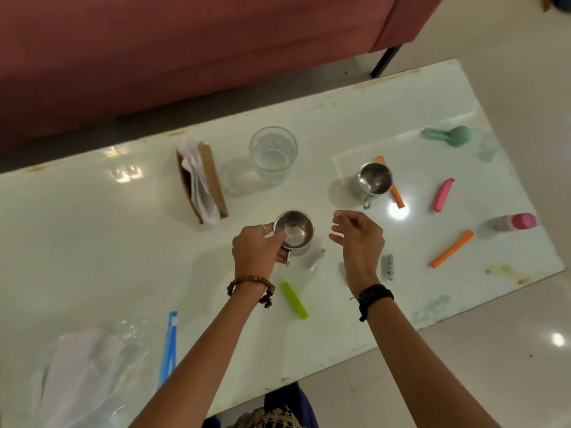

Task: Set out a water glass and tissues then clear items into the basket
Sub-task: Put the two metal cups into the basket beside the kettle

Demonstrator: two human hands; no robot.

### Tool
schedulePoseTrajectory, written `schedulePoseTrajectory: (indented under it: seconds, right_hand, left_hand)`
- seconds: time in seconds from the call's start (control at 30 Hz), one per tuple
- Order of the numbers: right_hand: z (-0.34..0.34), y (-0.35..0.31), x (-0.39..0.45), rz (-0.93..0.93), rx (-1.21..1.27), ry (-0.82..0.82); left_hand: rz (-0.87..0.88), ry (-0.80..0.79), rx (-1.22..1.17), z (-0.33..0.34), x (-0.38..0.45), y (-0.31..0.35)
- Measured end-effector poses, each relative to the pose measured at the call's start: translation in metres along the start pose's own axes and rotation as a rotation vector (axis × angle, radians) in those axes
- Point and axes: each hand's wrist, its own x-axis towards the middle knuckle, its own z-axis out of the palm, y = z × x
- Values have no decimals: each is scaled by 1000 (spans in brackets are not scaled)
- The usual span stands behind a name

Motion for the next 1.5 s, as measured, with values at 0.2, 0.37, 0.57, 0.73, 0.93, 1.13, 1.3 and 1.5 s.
schedulePoseTrajectory:
  seconds: [0.2, 0.37, 0.57, 0.73, 0.93, 1.13, 1.3, 1.5]
  right_hand:
    - [-33, -11, 55, 260, 150, 200]
    - [-33, -14, 82, 413, 221, 127]
    - [-27, -17, 94, 450, 245, 42]
    - [-24, -17, 69, 372, 62, 127]
    - [-14, -25, -17, 178, -129, 83]
    - [54, -28, -124, 133, -208, -119]
    - [154, -25, -226, 91, -261, -297]
    - [264, -22, -319, 78, -244, -461]
  left_hand:
    - [2, -13, 6, 48, 12, 47]
    - [-11, -4, 4, 66, 22, 60]
    - [-3, -6, -11, 69, 23, 62]
    - [-6, 11, -56, 51, 14, 53]
    - [-10, 77, -117, -10, -9, 19]
    - [-37, 183, -199, -119, -36, -36]
    - [-73, 324, -195, -257, -52, -97]
    - [-64, 449, -116, -408, -71, -144]
